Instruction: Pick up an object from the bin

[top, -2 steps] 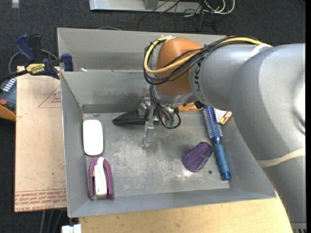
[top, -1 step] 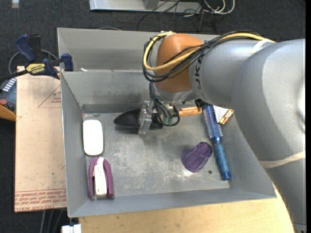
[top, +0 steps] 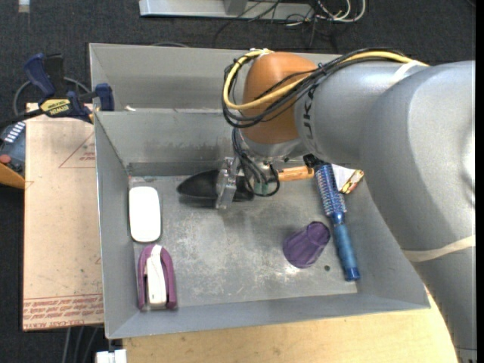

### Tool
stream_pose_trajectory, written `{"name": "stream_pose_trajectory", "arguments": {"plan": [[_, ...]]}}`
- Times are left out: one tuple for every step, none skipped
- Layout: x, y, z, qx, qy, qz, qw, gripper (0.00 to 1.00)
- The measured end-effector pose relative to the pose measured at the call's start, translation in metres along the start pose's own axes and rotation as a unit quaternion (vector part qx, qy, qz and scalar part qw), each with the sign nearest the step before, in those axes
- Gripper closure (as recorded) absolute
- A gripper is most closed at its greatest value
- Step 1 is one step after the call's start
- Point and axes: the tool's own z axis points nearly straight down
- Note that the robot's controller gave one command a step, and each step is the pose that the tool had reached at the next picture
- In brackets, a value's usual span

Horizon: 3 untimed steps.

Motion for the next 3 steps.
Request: {"name": "stream_pose_trajectory", "arguments": {"plan": [[-0.0001, -0.0002, 0.0000, 0.000, 0.0000, 0.000, 1.0000, 1.00], [-0.0001, -0.0003, 0.0000, 0.000, 0.0000, 0.001, 1.0000, 1.00], [-0.0001, -0.0003, 0.0000, 0.000, 0.0000, 0.001, 1.0000, 1.00]]}}
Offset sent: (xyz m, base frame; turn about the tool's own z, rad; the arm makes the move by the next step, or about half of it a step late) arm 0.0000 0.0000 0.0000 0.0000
